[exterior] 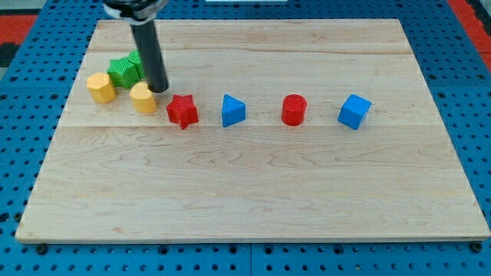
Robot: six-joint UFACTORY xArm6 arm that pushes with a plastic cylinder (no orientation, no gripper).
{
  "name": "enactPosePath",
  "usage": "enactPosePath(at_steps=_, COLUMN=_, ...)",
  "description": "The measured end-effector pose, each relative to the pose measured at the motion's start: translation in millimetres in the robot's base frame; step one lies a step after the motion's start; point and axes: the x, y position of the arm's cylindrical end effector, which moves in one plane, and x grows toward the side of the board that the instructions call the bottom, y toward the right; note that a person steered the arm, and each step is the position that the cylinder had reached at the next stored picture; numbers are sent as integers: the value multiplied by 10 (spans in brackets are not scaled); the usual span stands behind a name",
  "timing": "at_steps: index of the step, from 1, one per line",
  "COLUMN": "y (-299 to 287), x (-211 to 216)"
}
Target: Place the red star horizontal to the green star
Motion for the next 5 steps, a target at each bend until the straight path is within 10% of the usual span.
enactPosePath(at_steps=2, y=-191, x=874)
enactPosePath(at_steps=5, y=746, x=74)
